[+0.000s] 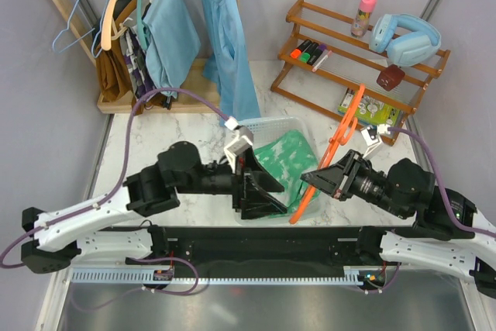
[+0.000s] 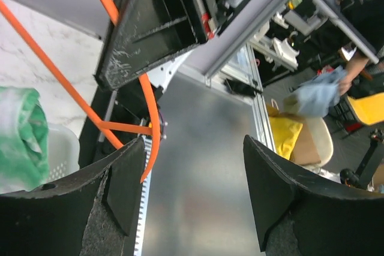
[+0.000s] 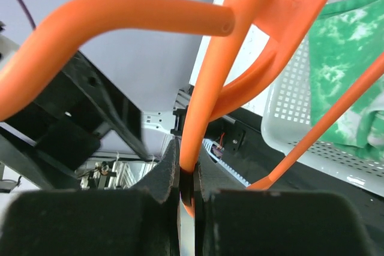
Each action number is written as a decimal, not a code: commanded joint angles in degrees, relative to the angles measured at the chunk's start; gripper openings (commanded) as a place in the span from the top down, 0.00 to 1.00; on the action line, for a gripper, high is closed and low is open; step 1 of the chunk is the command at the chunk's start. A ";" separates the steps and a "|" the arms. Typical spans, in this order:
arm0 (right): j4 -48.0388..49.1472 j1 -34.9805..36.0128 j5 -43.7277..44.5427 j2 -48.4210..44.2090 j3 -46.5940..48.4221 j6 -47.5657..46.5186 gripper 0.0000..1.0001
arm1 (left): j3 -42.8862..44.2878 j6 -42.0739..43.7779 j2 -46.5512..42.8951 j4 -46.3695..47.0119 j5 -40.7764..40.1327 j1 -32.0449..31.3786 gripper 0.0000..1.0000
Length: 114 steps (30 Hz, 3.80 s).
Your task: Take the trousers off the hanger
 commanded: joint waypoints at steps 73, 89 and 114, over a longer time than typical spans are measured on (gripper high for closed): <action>-0.55 -0.06 4.41 -10.36 -2.04 1.13 0.04 | -1.31 -4.48 -11.65 -18.55 -37.21 -6.42 0.98; -1.08 -0.15 4.32 -8.60 -1.86 -0.45 0.05 | 1.14 2.80 -15.28 -28.41 -52.88 -5.55 0.98; -2.31 -0.15 4.76 -11.32 -2.83 -0.54 0.05 | 17.33 -8.08 13.21 -1.89 23.94 58.53 0.98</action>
